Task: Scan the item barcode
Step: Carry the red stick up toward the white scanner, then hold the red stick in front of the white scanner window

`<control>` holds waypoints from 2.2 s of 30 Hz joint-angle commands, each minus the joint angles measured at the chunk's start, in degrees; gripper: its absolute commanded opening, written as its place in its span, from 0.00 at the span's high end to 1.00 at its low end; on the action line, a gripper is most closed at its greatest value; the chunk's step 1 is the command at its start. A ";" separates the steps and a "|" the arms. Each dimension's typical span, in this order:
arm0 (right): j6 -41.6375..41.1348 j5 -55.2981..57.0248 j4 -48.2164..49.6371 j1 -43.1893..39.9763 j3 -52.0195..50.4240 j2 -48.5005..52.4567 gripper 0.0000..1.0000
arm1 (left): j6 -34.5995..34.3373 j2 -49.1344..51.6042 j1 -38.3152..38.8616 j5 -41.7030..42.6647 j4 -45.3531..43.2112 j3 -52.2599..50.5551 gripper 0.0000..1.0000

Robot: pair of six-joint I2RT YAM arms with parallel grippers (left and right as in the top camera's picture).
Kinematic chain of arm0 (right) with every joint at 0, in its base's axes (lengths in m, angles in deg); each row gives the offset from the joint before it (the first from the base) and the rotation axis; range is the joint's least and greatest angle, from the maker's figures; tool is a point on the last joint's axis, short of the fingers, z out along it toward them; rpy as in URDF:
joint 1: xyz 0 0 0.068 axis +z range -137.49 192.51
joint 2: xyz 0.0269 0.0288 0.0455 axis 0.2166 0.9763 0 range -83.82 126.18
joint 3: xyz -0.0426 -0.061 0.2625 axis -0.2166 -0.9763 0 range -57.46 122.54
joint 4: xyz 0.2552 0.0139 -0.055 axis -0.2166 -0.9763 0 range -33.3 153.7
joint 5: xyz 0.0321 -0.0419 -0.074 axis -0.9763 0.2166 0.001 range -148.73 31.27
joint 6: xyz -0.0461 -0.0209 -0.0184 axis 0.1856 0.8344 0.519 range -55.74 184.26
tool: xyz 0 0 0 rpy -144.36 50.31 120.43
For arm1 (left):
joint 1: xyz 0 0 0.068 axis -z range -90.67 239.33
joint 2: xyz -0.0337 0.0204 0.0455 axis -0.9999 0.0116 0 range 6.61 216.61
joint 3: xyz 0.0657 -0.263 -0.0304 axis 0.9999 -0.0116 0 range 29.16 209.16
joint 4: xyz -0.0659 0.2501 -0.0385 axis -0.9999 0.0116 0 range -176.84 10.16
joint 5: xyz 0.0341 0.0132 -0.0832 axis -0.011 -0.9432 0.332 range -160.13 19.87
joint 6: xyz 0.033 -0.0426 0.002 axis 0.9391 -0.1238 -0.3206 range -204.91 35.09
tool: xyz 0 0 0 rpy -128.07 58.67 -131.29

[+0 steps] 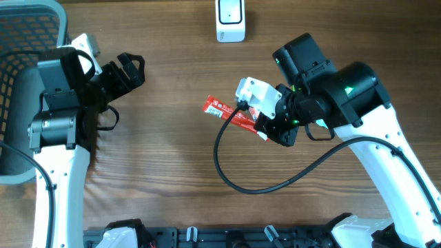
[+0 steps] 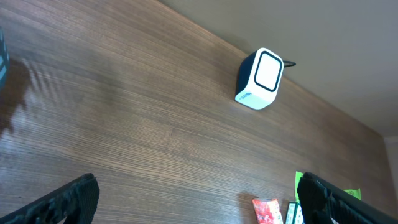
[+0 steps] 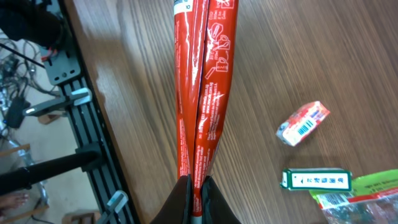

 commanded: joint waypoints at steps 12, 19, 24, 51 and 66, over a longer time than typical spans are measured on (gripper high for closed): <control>-15.61 23.10 7.80 -0.13 6.58 3.85 0.96 | 1.16 0.22 -0.26 0.85 -0.17 0.00 0.00; -16.76 25.83 3.30 -0.17 34.12 16.98 0.96 | 1.16 0.22 -0.26 0.85 -0.17 0.00 0.00; -10.73 35.58 6.71 -0.17 45.07 29.20 0.96 | 1.16 0.22 -0.26 0.85 -0.17 0.00 0.00; 10.21 74.51 48.39 -0.57 44.48 67.58 0.96 | 1.16 0.22 -0.26 0.85 -0.17 0.00 0.00; 13.46 78.01 52.57 -1.42 36.15 67.82 0.96 | 1.14 0.22 -0.26 0.85 -0.17 0.00 0.00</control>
